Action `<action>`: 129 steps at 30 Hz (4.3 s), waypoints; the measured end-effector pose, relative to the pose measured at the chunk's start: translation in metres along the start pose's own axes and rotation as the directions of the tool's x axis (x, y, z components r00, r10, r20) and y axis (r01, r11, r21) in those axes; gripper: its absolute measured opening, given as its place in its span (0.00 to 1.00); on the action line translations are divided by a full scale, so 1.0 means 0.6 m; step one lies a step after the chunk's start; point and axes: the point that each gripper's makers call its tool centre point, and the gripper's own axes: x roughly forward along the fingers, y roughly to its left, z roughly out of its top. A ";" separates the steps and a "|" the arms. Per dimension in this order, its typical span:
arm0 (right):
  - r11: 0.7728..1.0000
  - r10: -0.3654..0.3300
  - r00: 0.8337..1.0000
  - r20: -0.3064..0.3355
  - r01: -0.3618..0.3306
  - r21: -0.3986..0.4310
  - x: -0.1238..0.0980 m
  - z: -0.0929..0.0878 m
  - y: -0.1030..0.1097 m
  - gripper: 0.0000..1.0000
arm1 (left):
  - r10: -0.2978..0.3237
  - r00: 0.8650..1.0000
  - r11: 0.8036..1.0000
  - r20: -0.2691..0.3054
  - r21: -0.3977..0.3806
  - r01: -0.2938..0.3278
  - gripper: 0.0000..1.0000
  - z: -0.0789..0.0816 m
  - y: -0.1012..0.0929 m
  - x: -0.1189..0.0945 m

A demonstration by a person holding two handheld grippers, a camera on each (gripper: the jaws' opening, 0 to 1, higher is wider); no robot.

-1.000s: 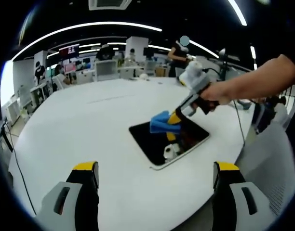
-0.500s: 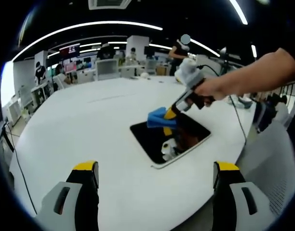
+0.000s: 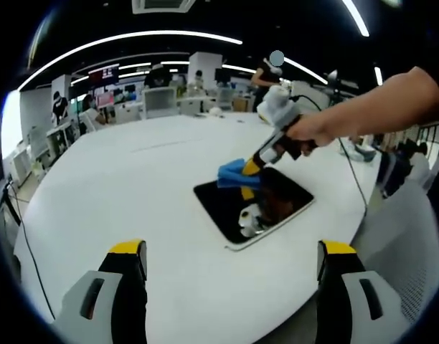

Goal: Wipe the mirror surface with the cleaning cloth until all visible marks leave the cleaned area.

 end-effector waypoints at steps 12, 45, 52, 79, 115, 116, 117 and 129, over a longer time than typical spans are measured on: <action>1.000 -0.002 1.000 0.006 0.002 -0.027 0.001 0.000 0.000 0.01 | -0.003 1.000 1.000 -0.005 0.000 0.003 0.99 -0.001 -0.001 0.001; 0.999 -0.030 1.000 -0.001 0.030 -0.046 -0.023 -0.027 -0.028 0.01 | 0.001 1.000 1.000 -0.016 0.016 -0.001 0.99 -0.007 0.002 0.005; 0.998 -0.044 0.999 -0.005 0.043 -0.047 -0.029 -0.033 -0.037 0.01 | 0.007 1.000 1.000 -0.011 0.012 -0.007 0.99 -0.006 0.005 0.004; 0.994 -0.105 0.994 0.018 0.105 -0.004 -0.042 -0.049 -0.046 0.02 | 0.021 1.000 1.000 -0.006 0.016 -0.021 0.99 -0.004 0.007 0.002; 0.990 -0.140 0.988 0.062 0.138 0.027 -0.080 -0.116 0.027 0.02 | 0.020 1.000 0.999 -0.005 0.040 -0.020 0.99 0.000 -0.002 -0.001; 0.990 -0.139 0.988 0.062 0.138 0.029 -0.081 -0.117 0.029 0.02 | 0.021 1.000 0.999 -0.005 0.040 -0.021 0.99 0.001 -0.001 -0.001; 0.990 -0.139 0.988 0.060 0.137 0.030 -0.082 -0.119 0.031 0.02 | 0.022 1.000 0.999 -0.003 0.040 -0.022 0.99 0.001 -0.001 -0.002; 0.990 -0.137 0.988 0.067 0.136 0.026 -0.095 -0.141 0.054 0.02 | 0.022 1.000 0.999 -0.012 0.047 -0.021 0.99 -0.002 -0.001 -0.002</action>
